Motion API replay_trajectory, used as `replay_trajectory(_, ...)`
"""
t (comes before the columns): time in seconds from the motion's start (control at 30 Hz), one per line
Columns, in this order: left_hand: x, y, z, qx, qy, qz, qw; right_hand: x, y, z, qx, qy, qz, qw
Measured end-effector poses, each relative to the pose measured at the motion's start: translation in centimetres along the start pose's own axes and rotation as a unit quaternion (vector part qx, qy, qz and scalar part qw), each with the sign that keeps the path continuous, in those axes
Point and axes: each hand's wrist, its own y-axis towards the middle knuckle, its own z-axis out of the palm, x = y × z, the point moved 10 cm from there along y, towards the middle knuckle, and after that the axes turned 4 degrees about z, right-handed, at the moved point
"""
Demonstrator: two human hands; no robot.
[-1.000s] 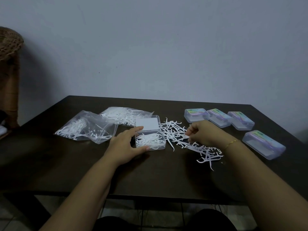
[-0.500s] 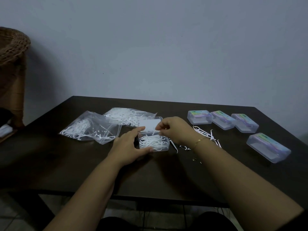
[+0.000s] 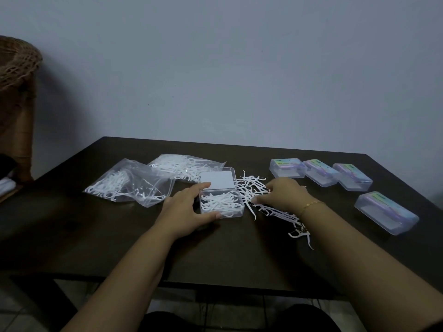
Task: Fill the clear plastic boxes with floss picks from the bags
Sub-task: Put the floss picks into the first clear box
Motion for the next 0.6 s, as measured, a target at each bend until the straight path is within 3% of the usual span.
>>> replay_trajectory(0.1,0.0,0.0,-0.1,-0.001,-0.002,-0.002,1.0,-0.3,-0.1,0.9,0.01,-0.041,0.003,0.999)
replay_trajectory(0.6,0.1,-0.1,0.0,0.003,-0.003,-0.011,1.0,0.0,-0.7,0.4,-0.006,-0.038,-0.01,0.999)
